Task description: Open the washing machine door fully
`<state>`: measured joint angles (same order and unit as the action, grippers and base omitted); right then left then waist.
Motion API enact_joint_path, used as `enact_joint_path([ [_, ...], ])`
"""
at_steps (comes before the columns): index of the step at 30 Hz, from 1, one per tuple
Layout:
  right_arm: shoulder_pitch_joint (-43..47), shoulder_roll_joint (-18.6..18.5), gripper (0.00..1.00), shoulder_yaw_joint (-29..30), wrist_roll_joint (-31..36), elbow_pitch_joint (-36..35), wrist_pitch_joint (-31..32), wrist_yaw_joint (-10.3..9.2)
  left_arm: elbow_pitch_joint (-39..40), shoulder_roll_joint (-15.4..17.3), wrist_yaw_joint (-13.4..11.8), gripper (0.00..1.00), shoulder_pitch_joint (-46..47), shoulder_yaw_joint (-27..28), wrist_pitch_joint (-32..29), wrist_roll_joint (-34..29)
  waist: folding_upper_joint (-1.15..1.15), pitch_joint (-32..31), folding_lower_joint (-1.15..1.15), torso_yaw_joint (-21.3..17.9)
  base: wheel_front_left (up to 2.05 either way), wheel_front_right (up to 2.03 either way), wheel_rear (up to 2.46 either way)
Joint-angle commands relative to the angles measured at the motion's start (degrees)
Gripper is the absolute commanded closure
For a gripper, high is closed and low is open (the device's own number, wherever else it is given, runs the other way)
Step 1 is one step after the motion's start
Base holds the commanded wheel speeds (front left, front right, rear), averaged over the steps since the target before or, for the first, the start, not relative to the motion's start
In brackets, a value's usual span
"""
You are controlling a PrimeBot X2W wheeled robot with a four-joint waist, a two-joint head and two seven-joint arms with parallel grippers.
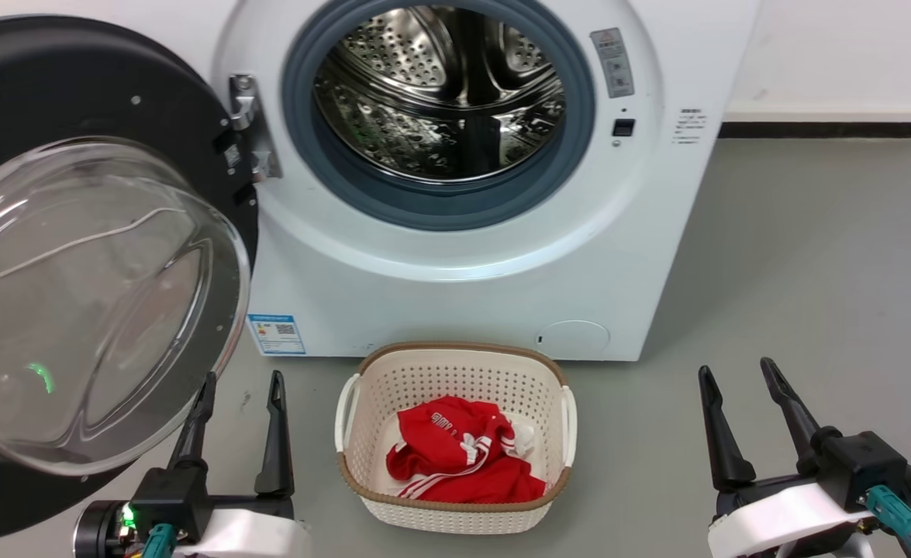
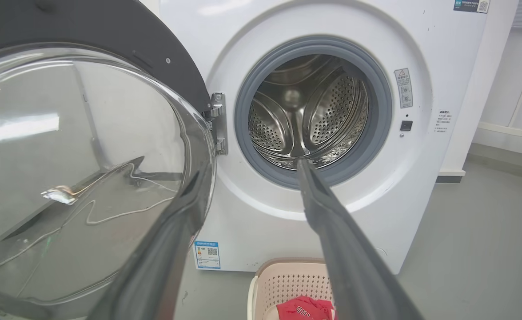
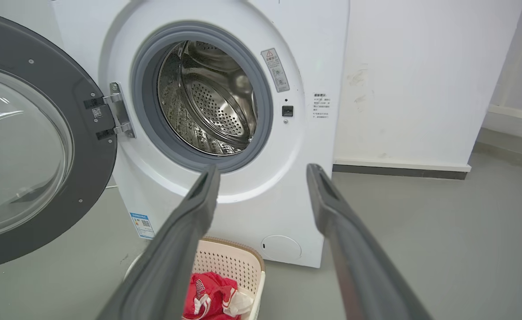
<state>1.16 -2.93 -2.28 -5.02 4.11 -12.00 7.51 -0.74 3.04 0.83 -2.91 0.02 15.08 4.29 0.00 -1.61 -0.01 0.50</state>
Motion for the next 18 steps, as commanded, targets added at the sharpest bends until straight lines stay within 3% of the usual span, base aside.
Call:
enact_joint_path([
  [1,0.09,0.11,0.0,-0.09,-0.21,-0.36,0.32,-0.03,-0.36,0.0,-0.29,0.0,0.74,-0.48,0.12,0.22,0.0,0.08,0.01,-1.09,0.0,0.0,0.0],
  [18,-0.37,0.11,0.0,-0.73,-1.26,0.73,-0.11,-0.03,-2.03,-0.09,-0.36,0.0,1.74,-0.91,0.12,0.49,0.0,0.66,0.01,-2.33,0.0,0.0,0.0],
])
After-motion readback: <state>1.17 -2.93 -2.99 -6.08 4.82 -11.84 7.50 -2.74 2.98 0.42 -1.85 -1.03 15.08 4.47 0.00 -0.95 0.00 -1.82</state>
